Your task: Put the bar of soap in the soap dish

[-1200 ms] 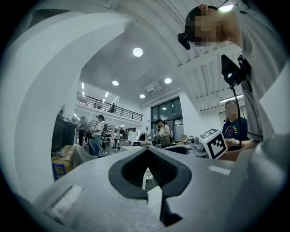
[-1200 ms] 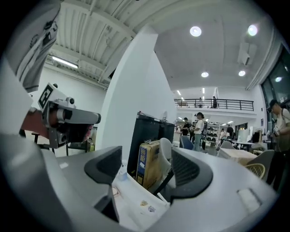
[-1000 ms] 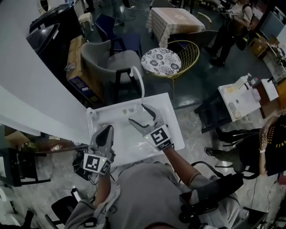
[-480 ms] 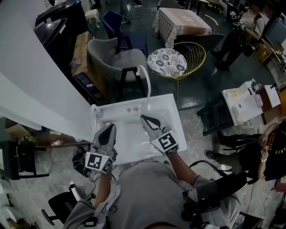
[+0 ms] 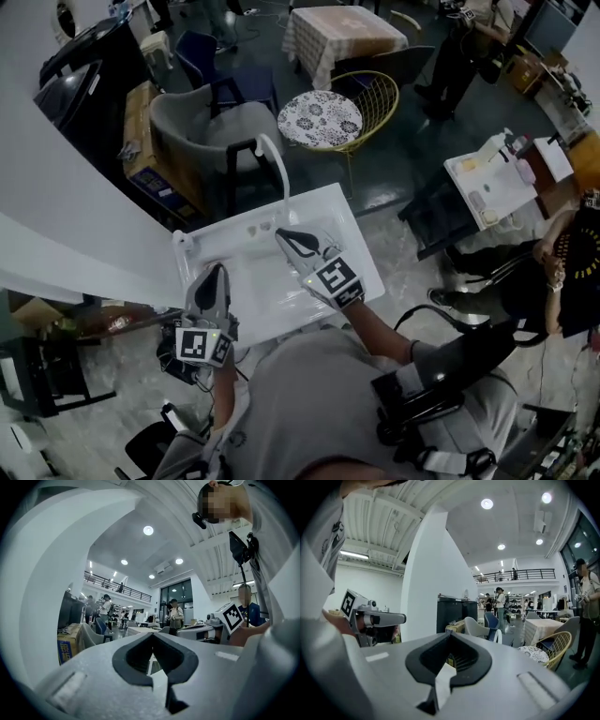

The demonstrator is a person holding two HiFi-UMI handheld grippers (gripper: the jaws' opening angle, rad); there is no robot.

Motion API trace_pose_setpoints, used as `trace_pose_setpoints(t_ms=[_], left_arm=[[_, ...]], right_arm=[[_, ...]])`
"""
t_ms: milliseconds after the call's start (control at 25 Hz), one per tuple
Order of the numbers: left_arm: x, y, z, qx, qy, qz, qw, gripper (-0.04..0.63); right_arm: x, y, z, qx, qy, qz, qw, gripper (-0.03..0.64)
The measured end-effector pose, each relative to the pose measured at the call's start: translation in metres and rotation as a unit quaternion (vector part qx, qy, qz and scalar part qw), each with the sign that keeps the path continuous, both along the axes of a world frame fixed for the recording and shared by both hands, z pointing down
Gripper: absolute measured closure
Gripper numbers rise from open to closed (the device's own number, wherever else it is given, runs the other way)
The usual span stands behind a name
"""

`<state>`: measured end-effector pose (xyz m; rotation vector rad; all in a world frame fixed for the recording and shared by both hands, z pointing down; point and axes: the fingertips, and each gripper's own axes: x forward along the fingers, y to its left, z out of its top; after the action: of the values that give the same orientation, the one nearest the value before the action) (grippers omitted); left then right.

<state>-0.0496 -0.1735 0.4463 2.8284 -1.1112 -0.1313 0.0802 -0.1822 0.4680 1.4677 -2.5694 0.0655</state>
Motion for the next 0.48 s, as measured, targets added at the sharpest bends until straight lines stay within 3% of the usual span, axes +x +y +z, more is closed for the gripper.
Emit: trace_pose_setpoints(t_ms=[480], left_arm=[[0.024, -0.009, -0.026, 0.025, 0.011, 0.017, 0.9995, 0.595]], right_arm=[[-0.004, -0.003, -0.017, -0.008, -0.008, -0.006, 1.000, 0.615]])
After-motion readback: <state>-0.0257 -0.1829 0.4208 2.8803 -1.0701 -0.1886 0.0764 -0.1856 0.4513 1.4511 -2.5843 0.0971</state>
